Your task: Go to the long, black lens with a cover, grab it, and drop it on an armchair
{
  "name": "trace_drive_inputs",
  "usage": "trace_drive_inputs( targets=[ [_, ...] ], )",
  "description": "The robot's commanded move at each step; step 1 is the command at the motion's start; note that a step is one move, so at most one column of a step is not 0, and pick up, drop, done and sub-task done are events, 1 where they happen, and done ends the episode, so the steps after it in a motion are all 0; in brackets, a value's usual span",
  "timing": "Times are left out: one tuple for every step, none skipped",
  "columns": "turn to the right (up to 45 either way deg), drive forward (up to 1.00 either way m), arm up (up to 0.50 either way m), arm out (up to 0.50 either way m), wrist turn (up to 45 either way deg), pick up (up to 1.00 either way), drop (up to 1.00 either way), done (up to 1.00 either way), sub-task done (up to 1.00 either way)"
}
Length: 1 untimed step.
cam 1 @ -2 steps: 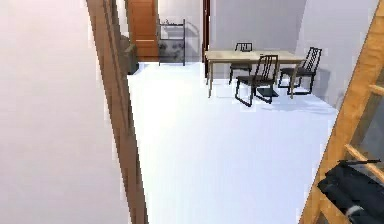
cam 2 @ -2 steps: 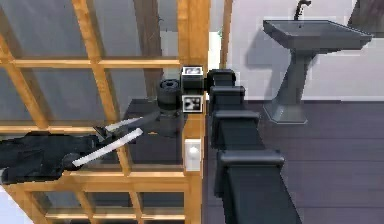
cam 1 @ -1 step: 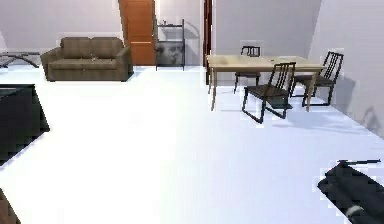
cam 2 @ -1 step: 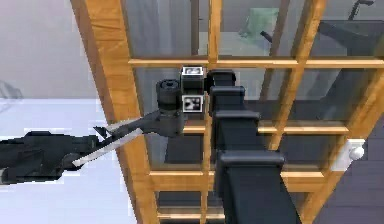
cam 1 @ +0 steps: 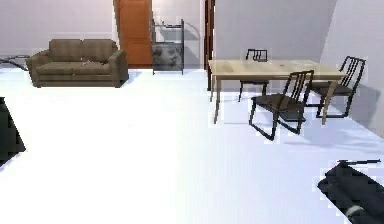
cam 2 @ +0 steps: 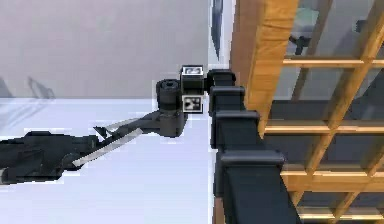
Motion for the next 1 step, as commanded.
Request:
trace_drive_inputs(
  targets=[
    [0.0,1.00,0.00,0.00,0.0,0.00,0.00,0.00,0.00]
  ],
)
